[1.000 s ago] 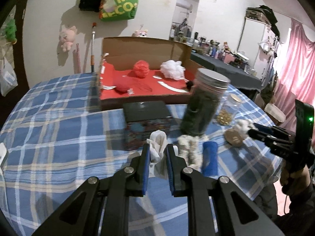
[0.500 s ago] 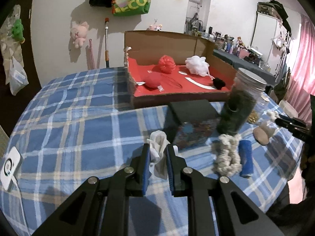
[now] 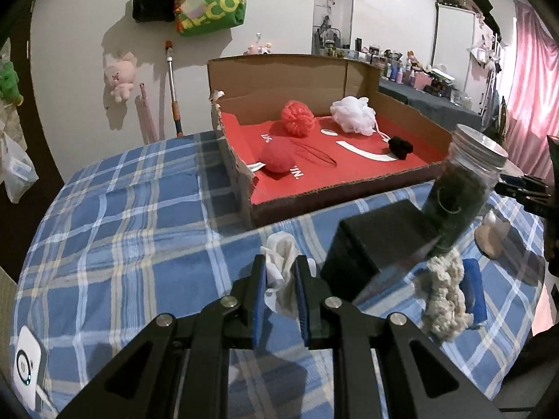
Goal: Organize soft objects
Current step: 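Carry the white plush with the right tool while the left tool carries the tissue into the box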
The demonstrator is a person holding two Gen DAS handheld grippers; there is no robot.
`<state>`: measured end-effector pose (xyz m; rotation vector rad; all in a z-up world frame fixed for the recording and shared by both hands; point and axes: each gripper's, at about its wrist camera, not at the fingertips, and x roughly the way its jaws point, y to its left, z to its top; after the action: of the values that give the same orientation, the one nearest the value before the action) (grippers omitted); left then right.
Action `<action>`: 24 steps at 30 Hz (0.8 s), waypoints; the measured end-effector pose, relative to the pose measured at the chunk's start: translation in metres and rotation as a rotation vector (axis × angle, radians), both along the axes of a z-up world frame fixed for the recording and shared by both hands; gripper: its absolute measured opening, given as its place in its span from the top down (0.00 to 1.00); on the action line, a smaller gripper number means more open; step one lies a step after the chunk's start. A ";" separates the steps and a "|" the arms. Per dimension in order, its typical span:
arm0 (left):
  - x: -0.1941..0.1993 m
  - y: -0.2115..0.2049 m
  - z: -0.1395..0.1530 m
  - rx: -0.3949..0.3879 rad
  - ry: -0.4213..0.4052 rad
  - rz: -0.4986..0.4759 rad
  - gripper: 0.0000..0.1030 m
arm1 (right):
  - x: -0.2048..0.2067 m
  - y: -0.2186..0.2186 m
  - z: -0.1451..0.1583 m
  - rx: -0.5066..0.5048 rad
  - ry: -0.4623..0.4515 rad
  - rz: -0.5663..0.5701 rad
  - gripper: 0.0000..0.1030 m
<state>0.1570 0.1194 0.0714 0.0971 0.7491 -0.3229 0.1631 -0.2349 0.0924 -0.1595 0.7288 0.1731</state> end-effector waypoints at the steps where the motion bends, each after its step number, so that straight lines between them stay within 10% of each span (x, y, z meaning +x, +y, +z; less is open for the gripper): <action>1: 0.002 0.000 0.000 0.000 0.000 -0.004 0.84 | 0.002 0.000 0.001 -0.009 -0.005 0.005 0.64; 24: 0.025 -0.011 0.025 -0.011 -0.062 -0.121 0.84 | 0.022 0.009 0.017 -0.038 -0.075 0.128 0.64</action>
<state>0.1819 0.1080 0.0963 0.1413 0.6815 -0.4370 0.1853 -0.2260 0.1094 -0.2478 0.6474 0.2741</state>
